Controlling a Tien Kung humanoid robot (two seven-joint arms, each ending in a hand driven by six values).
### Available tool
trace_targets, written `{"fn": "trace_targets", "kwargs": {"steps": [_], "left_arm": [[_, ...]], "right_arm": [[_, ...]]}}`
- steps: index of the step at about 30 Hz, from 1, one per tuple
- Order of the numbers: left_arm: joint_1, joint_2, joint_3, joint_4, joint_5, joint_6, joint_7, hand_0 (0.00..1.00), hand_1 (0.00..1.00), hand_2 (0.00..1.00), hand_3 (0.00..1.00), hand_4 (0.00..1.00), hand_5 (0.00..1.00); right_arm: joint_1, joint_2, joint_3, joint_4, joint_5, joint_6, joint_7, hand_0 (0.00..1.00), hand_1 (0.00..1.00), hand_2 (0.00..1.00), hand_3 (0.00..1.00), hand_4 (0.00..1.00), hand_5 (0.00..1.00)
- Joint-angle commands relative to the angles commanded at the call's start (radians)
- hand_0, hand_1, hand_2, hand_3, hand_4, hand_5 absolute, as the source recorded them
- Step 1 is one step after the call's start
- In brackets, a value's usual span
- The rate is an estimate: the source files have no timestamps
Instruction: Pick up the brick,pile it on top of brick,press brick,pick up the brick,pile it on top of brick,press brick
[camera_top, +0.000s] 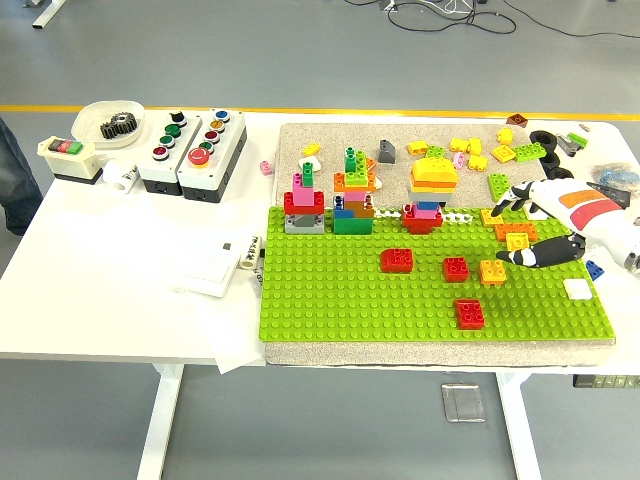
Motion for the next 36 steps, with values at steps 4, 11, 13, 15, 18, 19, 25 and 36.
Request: {"fn": "trace_targets", "kwargs": {"steps": [4, 11, 13, 15, 18, 19, 25, 36], "left_arm": [[0.0, 0.0, 0.001, -0.001, -0.001, 0.001, 0.0, 0.836, 0.916, 0.928, 0.832, 0.834, 0.8], [0.0, 0.001, 0.0, -0.002, 0.001, 0.001, 0.001, 0.837, 0.916, 0.929, 0.832, 0.831, 0.795], [0.001, 0.001, 0.0, -0.002, 0.002, 0.0, 0.001, 0.837, 0.916, 0.929, 0.832, 0.831, 0.795], [0.002, 0.001, -0.002, -0.002, 0.003, 0.001, 0.002, 0.837, 0.916, 0.929, 0.832, 0.831, 0.795], [0.002, 0.001, -0.003, -0.003, 0.007, 0.0, 0.004, 0.836, 0.916, 0.929, 0.832, 0.83, 0.793], [0.002, 0.001, -0.003, -0.003, 0.007, 0.0, 0.004, 0.836, 0.916, 0.929, 0.832, 0.83, 0.793], [0.003, 0.001, -0.003, -0.003, 0.007, 0.001, 0.004, 0.836, 0.916, 0.93, 0.832, 0.83, 0.793], [0.006, 0.003, -0.009, -0.005, 0.02, 0.002, 0.008, 0.836, 0.916, 0.931, 0.832, 0.831, 0.794]], "right_arm": [[0.016, 0.023, -0.032, -0.021, -0.032, 0.004, -0.003, 0.526, 0.608, 0.654, 0.607, 0.908, 0.298], [0.034, 0.058, -0.076, -0.062, -0.06, 0.006, -0.007, 0.568, 0.621, 0.663, 0.62, 0.92, 0.307], [0.038, 0.072, -0.081, -0.083, -0.054, 0.002, -0.009, 0.568, 0.621, 0.663, 0.62, 0.92, 0.307], [0.047, 0.092, -0.087, -0.115, -0.028, -0.01, -0.018, 0.568, 0.621, 0.663, 0.62, 0.92, 0.307], [0.061, 0.122, -0.093, -0.155, -0.022, -0.025, -0.038, 0.578, 0.626, 0.67, 0.625, 0.927, 0.314], [0.063, 0.126, -0.094, -0.159, -0.023, -0.026, -0.042, 0.578, 0.626, 0.67, 0.625, 0.927, 0.314], [0.074, 0.153, -0.117, -0.182, -0.032, -0.017, -0.061, 0.584, 0.624, 0.674, 0.629, 0.933, 0.318], [0.086, 0.197, -0.16, -0.191, -0.032, -0.013, -0.101, 0.587, 0.619, 0.673, 0.634, 0.942, 0.333]]}}
